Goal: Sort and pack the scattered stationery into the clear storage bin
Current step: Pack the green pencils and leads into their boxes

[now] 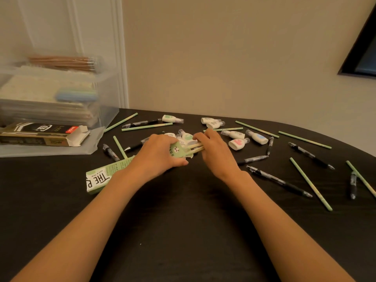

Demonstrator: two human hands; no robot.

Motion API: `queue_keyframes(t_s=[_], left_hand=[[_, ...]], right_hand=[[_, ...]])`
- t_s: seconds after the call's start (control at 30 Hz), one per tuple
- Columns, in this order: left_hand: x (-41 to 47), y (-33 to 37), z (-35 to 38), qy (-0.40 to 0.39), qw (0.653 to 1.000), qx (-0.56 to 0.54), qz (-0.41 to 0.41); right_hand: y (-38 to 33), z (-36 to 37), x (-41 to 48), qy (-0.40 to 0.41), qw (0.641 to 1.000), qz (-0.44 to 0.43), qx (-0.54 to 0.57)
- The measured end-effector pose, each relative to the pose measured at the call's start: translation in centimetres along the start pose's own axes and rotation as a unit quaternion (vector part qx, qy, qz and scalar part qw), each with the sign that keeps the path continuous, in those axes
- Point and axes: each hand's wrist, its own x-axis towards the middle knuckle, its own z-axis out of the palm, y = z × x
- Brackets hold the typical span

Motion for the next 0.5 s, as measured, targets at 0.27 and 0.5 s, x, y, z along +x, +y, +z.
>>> queue_keyframes(t_s=[0.27,0.5], left_hand=[[0.5,-1.0,-0.3,0.043,0.995,0.045,-0.073],[0.4,-0.9,-0.6,0.05,0.991,0.041,-0.117]], right_hand=[[-1.8,-0.9,-0.1,-0.038,0.855,0.169,0.488],[-4.3,-0.3,-0.2,-0.167,0.758,0.206,0.596]])
